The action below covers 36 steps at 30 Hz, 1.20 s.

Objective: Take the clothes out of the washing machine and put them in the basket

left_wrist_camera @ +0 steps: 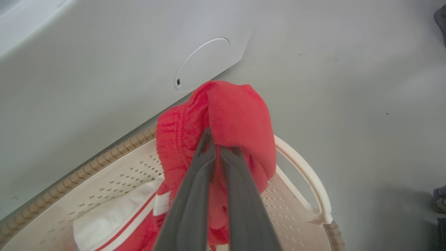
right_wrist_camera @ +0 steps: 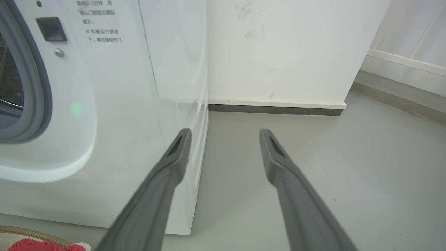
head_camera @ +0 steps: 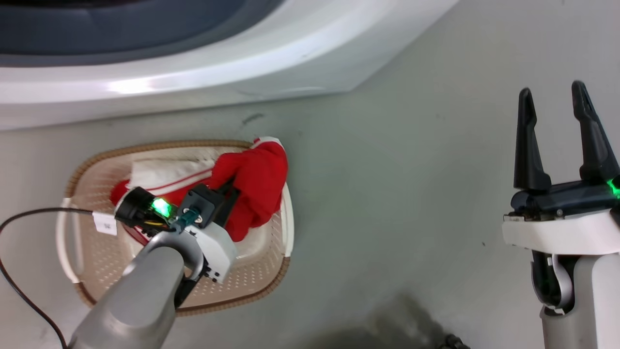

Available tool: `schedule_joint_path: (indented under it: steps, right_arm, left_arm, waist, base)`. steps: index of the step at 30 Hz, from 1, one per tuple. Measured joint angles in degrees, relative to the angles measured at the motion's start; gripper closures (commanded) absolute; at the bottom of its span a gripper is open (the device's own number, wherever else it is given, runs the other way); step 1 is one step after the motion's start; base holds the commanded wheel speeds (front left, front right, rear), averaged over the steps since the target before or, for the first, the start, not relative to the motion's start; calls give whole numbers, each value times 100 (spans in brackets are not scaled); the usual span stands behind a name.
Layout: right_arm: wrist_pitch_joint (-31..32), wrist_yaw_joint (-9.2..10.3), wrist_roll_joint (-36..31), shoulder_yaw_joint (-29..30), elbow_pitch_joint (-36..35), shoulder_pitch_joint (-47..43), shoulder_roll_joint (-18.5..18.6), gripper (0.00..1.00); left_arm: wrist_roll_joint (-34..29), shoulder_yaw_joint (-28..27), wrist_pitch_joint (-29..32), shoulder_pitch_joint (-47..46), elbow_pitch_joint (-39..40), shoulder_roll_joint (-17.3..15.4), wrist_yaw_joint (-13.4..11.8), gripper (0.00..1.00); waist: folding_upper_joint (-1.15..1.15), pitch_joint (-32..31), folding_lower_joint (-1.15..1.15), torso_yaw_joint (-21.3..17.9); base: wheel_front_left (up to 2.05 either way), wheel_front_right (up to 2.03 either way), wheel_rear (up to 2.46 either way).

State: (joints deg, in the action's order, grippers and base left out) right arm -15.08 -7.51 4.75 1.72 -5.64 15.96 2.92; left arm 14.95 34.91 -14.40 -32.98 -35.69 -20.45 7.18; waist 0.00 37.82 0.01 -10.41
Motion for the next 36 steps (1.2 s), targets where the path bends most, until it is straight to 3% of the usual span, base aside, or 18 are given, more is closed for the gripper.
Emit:
schedule_joint_path:
  steps: [13,23,24,25,36]
  right_arm:
    - [0,-1,344,-170,-138,197,0,0]
    - [0,-1,530,-297,-221,277,-1,0]
    - [0,0,530,-301,-221,276,-1,0]
    - [0,-1,528,-302,-216,276,-1,0]
    - [0,0,293,-121,-54,293,-2,0]
  left_arm:
    - [-70,227,-52,-880,-1550,-233,22,100]
    - [-149,267,-67,-1109,-2119,-328,22,100]
    - [-124,270,-67,-1111,-2165,-321,22,41]
    - [-114,263,-67,-1126,-2189,-304,22,0]
    - [156,12,-67,-926,-1232,-238,23,0]
  waist:
    - [0,1001,-1,-581]
    - [0,1384,0,-972]
    - [0,1385,-1,-984]
    - [0,1378,-1,-983]
    - [0,847,-1,-758]
  base:
    - [0,0,0]
    - [0,0,0]
    - [0,0,0]
    - [0,0,0]
    - [0,0,0]
